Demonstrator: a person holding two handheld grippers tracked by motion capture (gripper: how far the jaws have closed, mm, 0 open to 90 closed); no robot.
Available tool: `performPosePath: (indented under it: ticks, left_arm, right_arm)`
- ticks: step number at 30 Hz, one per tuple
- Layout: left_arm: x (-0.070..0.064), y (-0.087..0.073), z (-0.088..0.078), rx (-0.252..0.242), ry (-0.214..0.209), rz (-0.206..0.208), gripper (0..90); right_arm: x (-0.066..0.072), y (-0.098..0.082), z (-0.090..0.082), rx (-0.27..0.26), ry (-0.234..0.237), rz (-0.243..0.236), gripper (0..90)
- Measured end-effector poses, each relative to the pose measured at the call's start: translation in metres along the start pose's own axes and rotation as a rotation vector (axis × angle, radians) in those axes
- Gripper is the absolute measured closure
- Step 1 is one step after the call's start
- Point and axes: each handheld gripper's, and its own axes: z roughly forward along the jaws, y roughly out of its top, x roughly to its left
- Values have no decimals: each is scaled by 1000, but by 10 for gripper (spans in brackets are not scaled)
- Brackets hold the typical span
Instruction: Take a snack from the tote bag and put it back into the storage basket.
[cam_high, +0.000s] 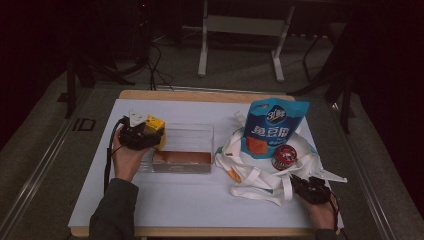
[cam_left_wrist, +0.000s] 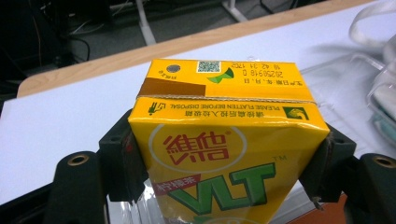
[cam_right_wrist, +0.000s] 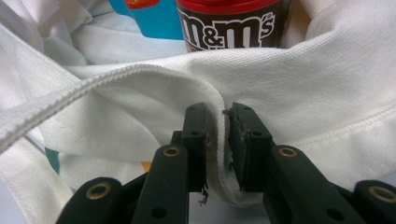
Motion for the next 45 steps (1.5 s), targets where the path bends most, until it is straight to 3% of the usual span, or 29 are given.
performPosePath:
  ticks: [8, 16, 25, 36, 45]
  left_arm:
    - [0, -12, 3, 41, 15, 12, 284]
    - [-7, -21, 7, 110, 48, 69, 279]
    - [-5, -25, 5, 138, 57, 20, 271]
    - [0, -32, -8, 117, 24, -22, 249]
    - [4, -29, -35, -10, 21, -47, 249]
  right_arm:
    - [0, 0, 0, 0, 0, -1, 760]
    - [0, 0, 0, 0, 0, 0, 760]
    - [0, 0, 0, -1, 0, 0, 760]
    - [0, 0, 0, -1, 0, 1, 760]
    - [0, 0, 0, -1, -1, -1, 760]
